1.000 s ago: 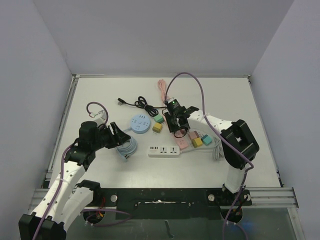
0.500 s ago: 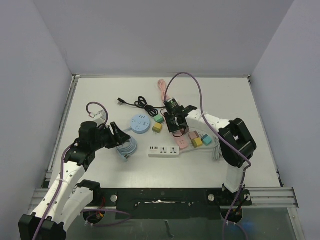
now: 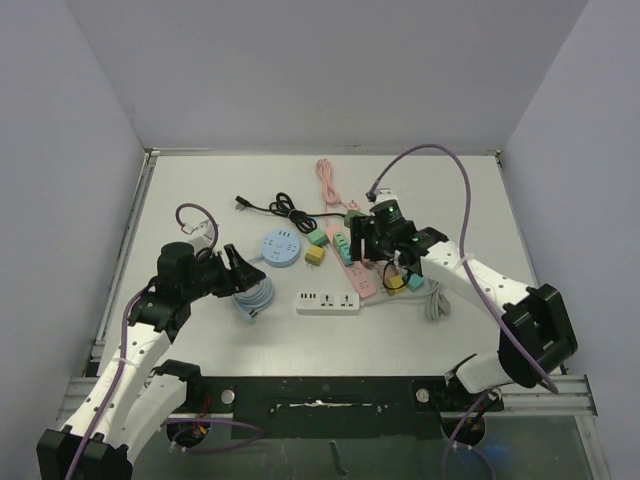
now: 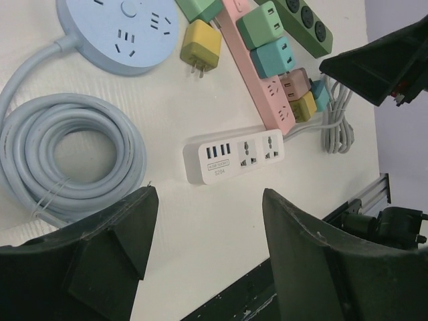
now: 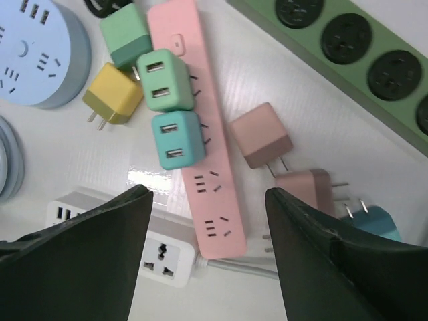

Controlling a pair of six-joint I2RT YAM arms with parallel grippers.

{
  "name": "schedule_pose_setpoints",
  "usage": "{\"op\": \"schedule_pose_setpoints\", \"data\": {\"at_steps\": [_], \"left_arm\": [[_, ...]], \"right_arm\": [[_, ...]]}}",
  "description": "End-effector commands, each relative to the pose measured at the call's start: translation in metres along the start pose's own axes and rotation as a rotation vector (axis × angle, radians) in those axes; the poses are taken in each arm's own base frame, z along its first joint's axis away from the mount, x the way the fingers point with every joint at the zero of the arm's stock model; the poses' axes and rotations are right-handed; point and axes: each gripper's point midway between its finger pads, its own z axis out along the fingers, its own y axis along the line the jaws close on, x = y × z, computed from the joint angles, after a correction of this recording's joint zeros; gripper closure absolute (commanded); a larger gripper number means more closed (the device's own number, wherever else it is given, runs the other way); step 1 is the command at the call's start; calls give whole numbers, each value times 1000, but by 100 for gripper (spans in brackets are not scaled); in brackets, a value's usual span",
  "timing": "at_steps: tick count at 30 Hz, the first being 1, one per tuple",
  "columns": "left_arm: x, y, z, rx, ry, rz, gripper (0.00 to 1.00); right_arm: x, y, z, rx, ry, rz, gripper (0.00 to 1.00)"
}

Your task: Insert the plug

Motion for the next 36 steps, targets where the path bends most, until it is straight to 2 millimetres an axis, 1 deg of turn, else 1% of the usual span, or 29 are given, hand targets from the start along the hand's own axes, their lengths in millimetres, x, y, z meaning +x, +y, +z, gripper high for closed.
{"op": "schedule_pose_setpoints", "data": {"at_steps": [1, 5, 6, 8, 12, 16, 18, 26, 29, 32, 34, 36], "left_arm": [[-14, -23, 0, 97, -36, 52, 37], [-12, -28, 5, 117, -22, 55, 37], [-11, -29, 7, 121, -19, 55, 37], [-10, -32, 9, 131, -12, 57, 37], [-8, -35, 12, 144, -5, 56, 37], [-7, -36, 14, 147, 3, 64, 37], [-6, -36, 14, 144, 5, 65, 37], [-4, -34, 16, 145, 6, 55, 37], [-3, -35, 16, 148, 6, 53, 37], [-3, -35, 16, 148, 11, 54, 37], [-1, -36, 16, 148, 16, 55, 37], [0, -36, 16, 148, 17, 52, 37]], "right_arm": [[-11, -34, -14, 96, -130, 130, 31], [9, -73, -20, 226, -114, 172, 32], [15, -79, -19, 248, -96, 173, 33], [28, -85, -16, 265, -57, 162, 33], [47, -85, -7, 252, 17, 145, 33], [64, -84, 1, 249, 77, 152, 40], [71, -85, 2, 250, 95, 159, 41], [100, -86, 8, 241, 157, 173, 39], [103, -86, 13, 241, 167, 171, 39], [103, -87, 17, 243, 163, 164, 41], [101, -89, 20, 246, 156, 151, 44], [100, -89, 21, 246, 149, 140, 50]]}}
